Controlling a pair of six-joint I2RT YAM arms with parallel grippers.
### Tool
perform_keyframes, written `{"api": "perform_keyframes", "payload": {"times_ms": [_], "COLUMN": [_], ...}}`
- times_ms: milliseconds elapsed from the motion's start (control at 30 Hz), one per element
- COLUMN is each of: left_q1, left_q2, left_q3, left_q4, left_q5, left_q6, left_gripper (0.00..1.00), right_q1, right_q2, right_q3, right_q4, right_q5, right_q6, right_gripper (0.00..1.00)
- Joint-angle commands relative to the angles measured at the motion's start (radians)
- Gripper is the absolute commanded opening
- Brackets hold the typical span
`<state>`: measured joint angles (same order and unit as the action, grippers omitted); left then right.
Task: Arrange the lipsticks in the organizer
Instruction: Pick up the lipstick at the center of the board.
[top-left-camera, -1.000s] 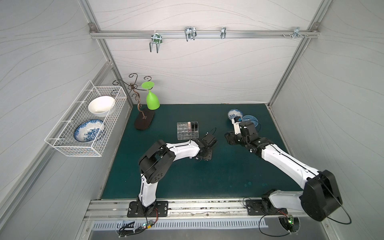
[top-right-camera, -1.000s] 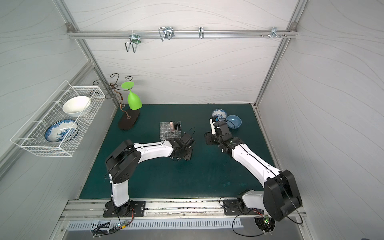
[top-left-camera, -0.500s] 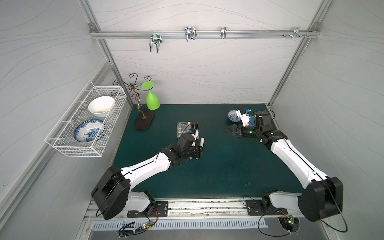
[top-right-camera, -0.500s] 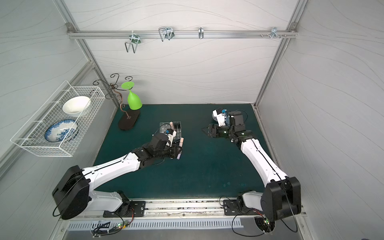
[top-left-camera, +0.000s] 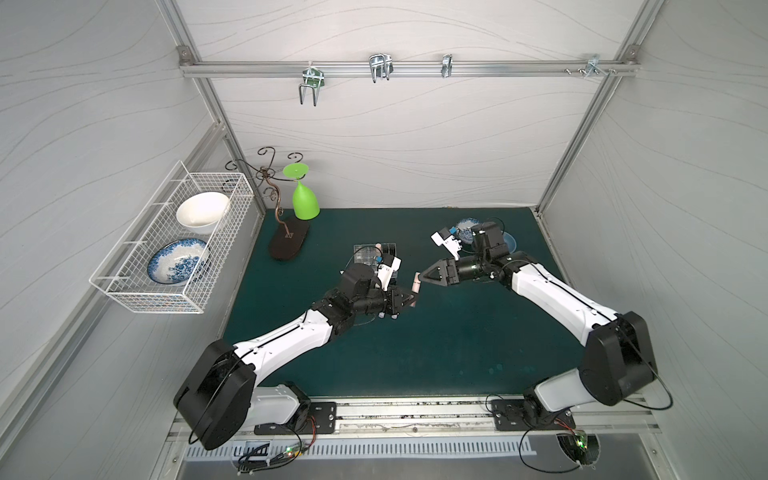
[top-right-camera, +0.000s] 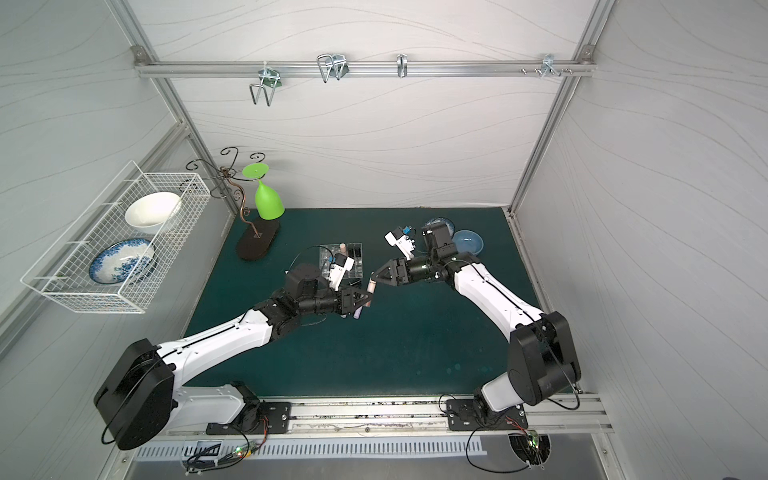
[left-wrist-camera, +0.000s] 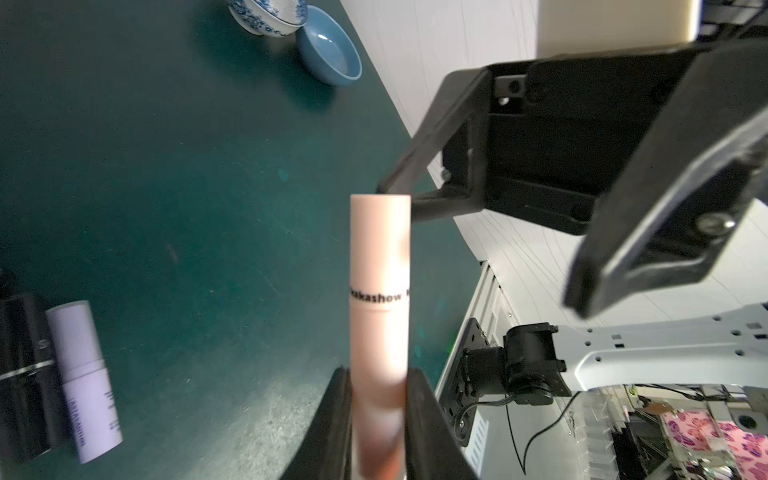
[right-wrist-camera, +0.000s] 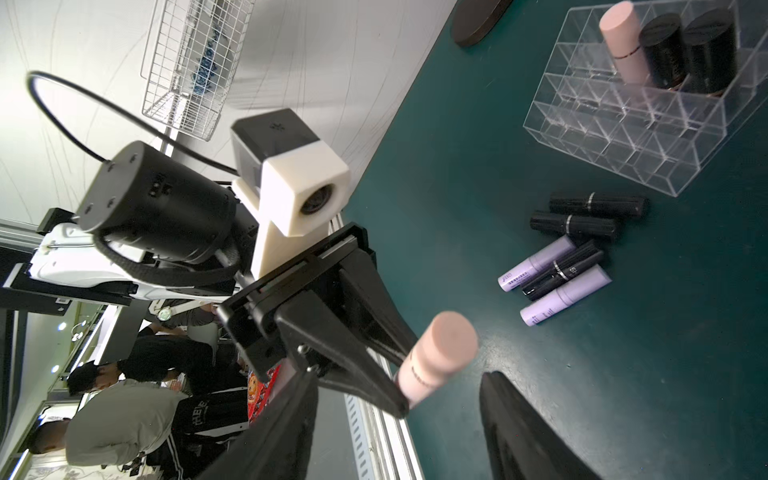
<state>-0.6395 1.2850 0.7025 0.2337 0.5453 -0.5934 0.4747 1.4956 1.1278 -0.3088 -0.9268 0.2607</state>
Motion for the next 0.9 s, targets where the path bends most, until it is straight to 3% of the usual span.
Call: {"api": "perform_keyframes", "payload": {"times_ms": [0, 733, 867], "left_q1": [0.000, 0.000, 0.000], "left_q2": [-0.023, -0.017, -0.039], "left_q3": [0.014, 0.023, 0.020], "left_q4": [0.067, 0.022, -0.014], "left_q5": [0.058, 0.055, -0.007], "left_q6": [-0.004, 0.029, 0.046], "left_gripper": [0.11, 0.10, 0.18], "right_q1": [-0.001, 0.015, 0.016], "right_q2": [0.030, 0.072, 0.064], "right_q3": [0.038, 0.075, 0.082], "right_q4": [-0.041, -0.102, -0.099], "right_q5": [0.020, -0.030, -0.016], "right_q6": [-0.026, -0.057, -0.045], "right_gripper": [0.62, 0.28, 0.22]}}
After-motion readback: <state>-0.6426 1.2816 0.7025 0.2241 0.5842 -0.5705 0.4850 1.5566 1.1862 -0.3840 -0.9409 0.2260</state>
